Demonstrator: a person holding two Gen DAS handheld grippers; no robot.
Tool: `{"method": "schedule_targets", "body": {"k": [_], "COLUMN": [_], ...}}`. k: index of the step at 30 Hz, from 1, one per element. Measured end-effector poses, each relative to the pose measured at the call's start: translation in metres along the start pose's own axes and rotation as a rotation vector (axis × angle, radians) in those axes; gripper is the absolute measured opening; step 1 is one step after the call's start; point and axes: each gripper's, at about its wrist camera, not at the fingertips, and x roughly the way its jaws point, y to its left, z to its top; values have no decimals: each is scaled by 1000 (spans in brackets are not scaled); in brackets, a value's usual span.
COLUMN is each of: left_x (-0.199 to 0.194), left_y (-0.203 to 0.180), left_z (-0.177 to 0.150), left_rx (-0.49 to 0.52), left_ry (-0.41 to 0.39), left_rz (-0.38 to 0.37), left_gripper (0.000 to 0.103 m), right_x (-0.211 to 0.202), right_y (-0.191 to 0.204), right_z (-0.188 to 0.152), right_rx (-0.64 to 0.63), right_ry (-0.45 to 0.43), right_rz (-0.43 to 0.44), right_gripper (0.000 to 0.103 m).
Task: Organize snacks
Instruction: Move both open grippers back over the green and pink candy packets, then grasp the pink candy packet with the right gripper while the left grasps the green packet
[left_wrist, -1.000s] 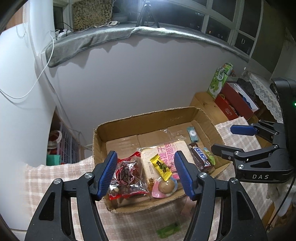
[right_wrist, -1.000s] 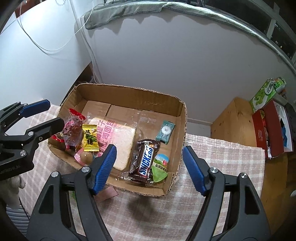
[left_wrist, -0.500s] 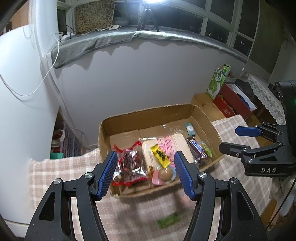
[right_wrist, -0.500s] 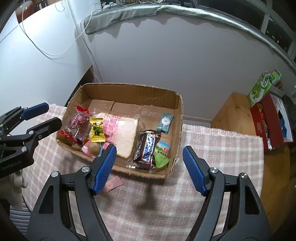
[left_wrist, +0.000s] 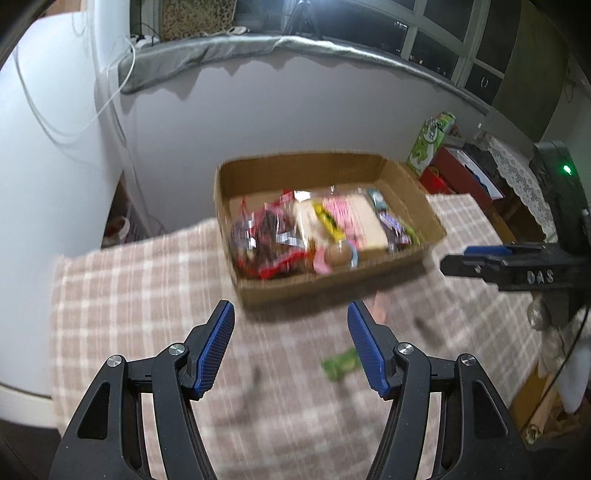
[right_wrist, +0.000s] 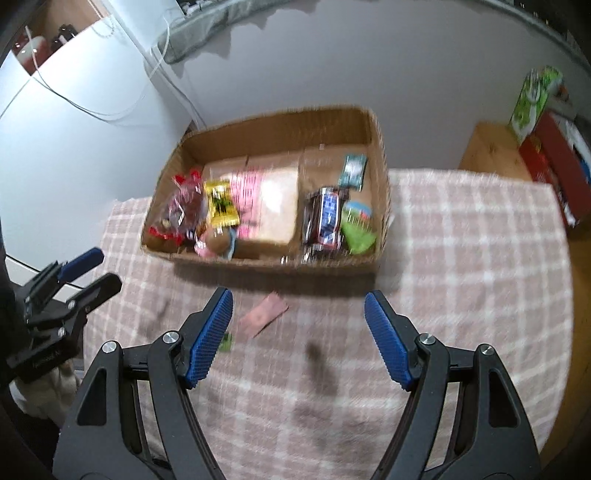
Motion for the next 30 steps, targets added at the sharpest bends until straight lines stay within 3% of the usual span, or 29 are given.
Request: {"method": "schedule_targets", "body": {"k": [5,10,17,20,24,30], "left_x": [8,11,15,17,22,32], "left_y": [-4,-7,-5,-3,0,-6], "left_z": [-24,-38,-50,-55,-63,-66], "left_rx": [14,8,5,4,8,46], "left_ry": [51,72,84,91,105,124], "left_rz": [-21,-42,-57,-62,-68,-85], "left_gripper": [63,63,61,59,58,57], "right_x": [21,45,70,82,98,107], "right_y": [0,-2,15,23,37,70], "right_z": [-7,-9,-3,0,-1,-3], "right_rx": [53,153,176,188,161,6], "right_ry": [62,120,156,171,185,194], "right_rz": [9,30,-18,-40,-108,-201], "right_gripper": [76,65,60,47,45,41]}}
